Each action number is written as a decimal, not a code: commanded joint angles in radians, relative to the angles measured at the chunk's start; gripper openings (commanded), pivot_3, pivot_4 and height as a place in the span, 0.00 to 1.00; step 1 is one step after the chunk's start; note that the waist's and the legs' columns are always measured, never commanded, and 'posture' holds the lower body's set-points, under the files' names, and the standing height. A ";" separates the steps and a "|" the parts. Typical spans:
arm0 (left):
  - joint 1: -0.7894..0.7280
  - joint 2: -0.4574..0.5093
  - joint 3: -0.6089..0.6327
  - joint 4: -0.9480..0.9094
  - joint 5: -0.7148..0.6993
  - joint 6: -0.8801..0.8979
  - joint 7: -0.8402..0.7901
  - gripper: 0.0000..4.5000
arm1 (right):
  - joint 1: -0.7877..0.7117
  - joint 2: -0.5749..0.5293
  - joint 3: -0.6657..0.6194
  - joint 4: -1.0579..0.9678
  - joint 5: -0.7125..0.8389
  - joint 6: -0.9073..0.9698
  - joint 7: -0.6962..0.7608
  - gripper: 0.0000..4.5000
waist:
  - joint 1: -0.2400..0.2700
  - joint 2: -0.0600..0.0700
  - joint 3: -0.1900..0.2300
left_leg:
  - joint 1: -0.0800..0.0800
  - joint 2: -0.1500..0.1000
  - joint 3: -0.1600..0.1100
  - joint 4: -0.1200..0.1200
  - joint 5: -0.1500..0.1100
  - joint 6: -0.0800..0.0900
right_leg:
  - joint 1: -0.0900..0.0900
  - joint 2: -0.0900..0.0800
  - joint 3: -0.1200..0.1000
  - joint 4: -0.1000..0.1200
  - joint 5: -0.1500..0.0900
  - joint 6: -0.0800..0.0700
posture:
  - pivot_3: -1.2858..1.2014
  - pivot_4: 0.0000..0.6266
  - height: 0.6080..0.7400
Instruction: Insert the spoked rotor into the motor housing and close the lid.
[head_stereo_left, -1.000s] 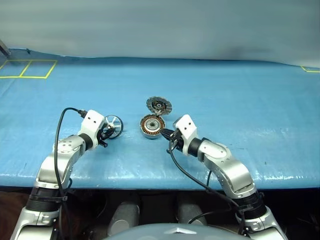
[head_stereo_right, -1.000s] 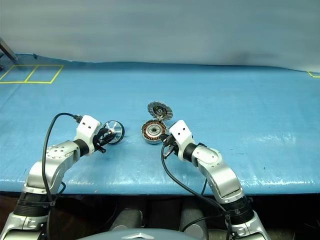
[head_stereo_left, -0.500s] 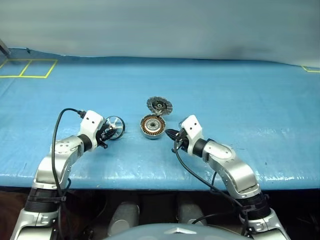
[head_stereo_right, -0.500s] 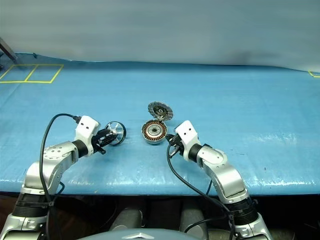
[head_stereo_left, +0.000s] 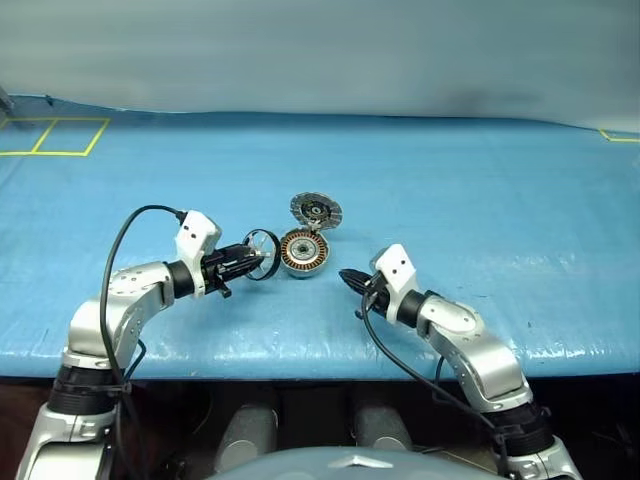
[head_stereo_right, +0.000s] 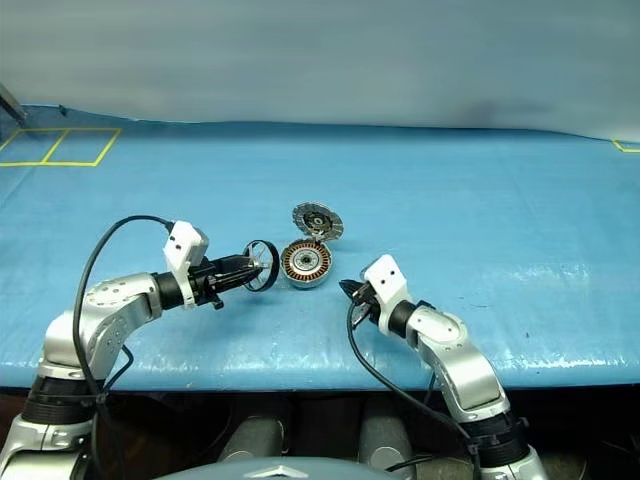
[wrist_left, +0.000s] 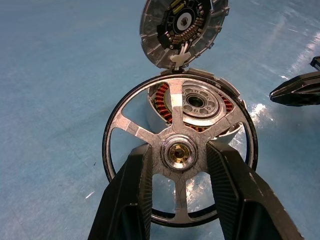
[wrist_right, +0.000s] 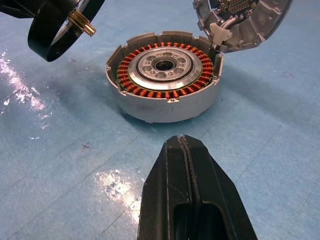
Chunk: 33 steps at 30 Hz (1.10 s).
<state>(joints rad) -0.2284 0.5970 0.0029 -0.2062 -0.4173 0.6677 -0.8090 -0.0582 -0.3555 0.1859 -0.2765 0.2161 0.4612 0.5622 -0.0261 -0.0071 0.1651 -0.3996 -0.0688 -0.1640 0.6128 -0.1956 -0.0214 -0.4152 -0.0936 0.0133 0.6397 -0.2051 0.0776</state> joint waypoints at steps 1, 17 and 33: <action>-0.046 0.020 -0.022 0.005 0.002 -0.057 -0.062 0.36 | 0.002 0.009 -0.015 0.004 0.007 -0.067 0.013 0.00 | 0.001 0.000 0.000 | 0.000 0.000 0.000 0.000 0.000 0.000 | 0.000 0.000 0.000 0.000 0.000 0.000 | 0.52 0.24 1.00; -0.261 -0.030 -0.162 0.239 0.116 -0.216 -0.188 0.36 | -0.001 0.046 -0.008 0.056 -0.014 -0.142 -0.010 0.00 | 0.001 -0.003 0.003 | 0.000 -0.001 0.000 0.000 0.000 0.000 | 0.000 0.000 0.000 0.000 0.002 0.002 | 0.52 0.24 1.00; -0.414 -0.083 -0.223 0.439 0.207 -0.321 -0.269 0.36 | 0.042 0.051 -0.004 0.024 -0.009 -0.189 0.011 0.00 | -0.002 -0.004 0.003 | 0.000 -0.001 -0.001 0.000 0.000 0.000 | 0.000 0.001 0.000 0.001 0.003 0.005 | 0.52 0.24 1.00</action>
<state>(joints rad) -0.6139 0.5119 -0.2200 0.2377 -0.2149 0.3711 -1.0685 -0.0153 -0.3098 0.1870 -0.2121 0.2063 0.2927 0.5777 -0.0286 -0.0106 0.1683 -0.3994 -0.0695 -0.1645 0.6131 -0.1955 -0.0212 -0.4149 -0.0927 0.0134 0.6403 -0.2024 0.0822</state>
